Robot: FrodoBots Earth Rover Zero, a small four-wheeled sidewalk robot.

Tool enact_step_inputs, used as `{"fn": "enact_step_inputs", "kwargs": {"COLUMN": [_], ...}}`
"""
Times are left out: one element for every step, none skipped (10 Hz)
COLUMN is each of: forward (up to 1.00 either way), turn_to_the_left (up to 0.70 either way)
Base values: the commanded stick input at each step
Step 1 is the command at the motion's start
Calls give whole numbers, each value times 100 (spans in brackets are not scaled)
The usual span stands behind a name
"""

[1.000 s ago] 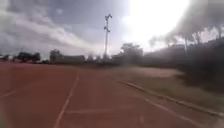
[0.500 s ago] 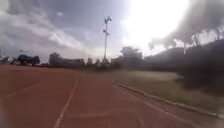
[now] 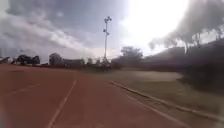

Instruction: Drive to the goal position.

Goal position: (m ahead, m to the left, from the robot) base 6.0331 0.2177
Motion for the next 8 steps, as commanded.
{"fn": "enact_step_inputs", "kwargs": {"forward": [70, 70, 70, 70, 70, 70, 70, 70], "turn_to_the_left": [0, 0, 0, 0, 0, 0, 0, 0]}}
